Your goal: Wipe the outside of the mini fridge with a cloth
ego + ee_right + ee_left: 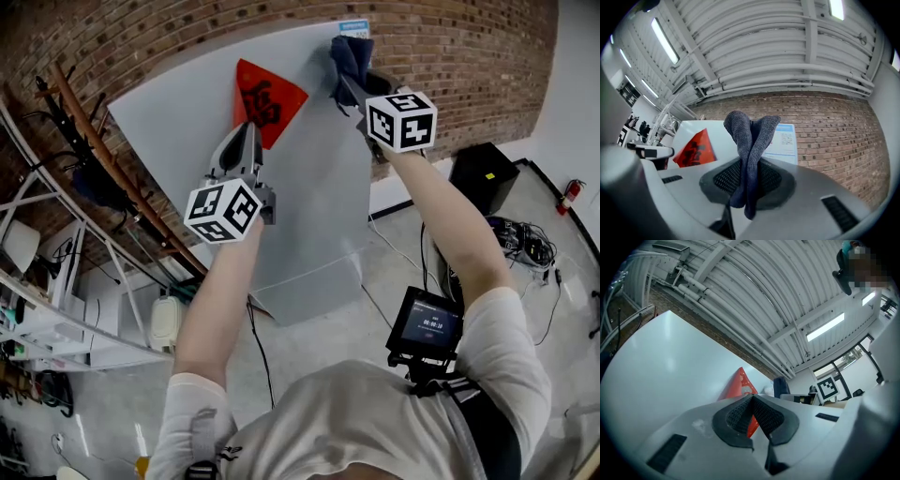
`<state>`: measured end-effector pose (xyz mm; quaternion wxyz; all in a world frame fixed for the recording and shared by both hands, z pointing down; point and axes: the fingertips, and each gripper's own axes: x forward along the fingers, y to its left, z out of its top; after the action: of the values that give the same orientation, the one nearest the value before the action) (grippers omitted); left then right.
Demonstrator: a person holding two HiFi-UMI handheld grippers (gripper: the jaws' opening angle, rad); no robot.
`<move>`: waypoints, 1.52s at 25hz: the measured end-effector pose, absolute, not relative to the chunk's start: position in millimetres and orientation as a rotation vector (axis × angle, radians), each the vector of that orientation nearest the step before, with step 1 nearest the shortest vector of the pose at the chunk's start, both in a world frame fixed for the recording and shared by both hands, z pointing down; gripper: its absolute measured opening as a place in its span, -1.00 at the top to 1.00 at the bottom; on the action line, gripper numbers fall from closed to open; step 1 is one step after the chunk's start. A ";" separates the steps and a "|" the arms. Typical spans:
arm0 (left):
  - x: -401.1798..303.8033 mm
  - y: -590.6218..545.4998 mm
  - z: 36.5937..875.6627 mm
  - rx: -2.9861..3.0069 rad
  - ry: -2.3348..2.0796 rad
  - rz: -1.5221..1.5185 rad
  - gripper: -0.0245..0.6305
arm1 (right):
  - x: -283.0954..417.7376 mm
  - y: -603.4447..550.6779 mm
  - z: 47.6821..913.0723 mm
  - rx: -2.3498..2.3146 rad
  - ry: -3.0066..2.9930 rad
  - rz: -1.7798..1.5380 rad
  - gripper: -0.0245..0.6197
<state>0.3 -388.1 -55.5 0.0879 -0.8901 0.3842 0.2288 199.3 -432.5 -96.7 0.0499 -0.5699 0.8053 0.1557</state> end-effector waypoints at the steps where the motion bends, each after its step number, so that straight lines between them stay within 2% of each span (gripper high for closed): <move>1: -8.0 -388.2 -53.9 -2.649 1.159 0.682 0.93 | 181.6 -426.1 -99.7 -1.698 2.474 0.494 0.70; 10: -108.3 -373.2 -34.0 -2.604 1.318 0.653 0.93 | 21.5 -381.4 -79.1 -1.410 2.661 0.534 0.70; 22: -242.9 -346.9 7.2 -2.546 1.529 0.553 0.93 | -168.0 -382.9 9.3 -1.237 2.907 0.483 0.70; 29: -290.3 -344.8 25.6 -2.528 1.617 0.519 0.93 | -214.2 -410.9 43.5 -1.291 2.939 0.433 0.70; 38: -292.9 -359.0 33.5 -2.558 1.637 0.525 0.93 | -200.8 -427.8 50.4 -1.371 2.918 0.409 0.70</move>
<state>-292.9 -359.0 33.5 0.0297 -0.8296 0.5309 0.1704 -200.8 -427.8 50.4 -0.0539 -0.4212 0.8966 0.1256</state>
